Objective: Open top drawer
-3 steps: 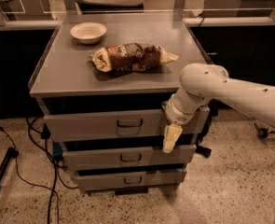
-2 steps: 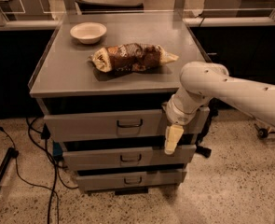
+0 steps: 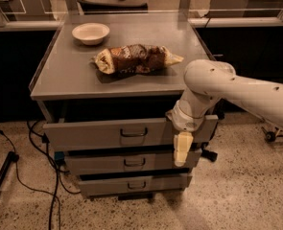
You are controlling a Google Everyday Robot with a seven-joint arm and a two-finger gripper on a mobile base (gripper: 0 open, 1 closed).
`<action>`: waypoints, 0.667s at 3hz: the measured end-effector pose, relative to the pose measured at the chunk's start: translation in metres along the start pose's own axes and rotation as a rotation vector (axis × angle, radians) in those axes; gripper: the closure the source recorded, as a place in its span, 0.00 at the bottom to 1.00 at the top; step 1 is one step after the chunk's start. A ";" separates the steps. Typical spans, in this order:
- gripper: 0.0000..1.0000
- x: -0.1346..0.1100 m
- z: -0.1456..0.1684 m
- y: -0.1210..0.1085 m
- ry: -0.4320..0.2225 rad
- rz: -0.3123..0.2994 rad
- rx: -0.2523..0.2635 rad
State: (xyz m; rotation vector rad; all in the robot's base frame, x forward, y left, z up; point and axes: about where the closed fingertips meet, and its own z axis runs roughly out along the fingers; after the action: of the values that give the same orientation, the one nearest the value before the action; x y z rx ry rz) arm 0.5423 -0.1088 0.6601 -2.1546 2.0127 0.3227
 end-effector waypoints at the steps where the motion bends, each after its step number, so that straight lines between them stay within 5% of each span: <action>1: 0.00 -0.002 -0.004 0.022 0.003 -0.020 -0.079; 2: 0.00 0.000 -0.011 0.049 -0.001 -0.029 -0.165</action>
Offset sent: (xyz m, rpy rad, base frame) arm -0.0855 -0.0150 0.0258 -0.0083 0.2616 0.1144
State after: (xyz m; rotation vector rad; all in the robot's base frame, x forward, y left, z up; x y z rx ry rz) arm 0.4933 -0.1149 0.6717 -2.2759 2.0170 0.5018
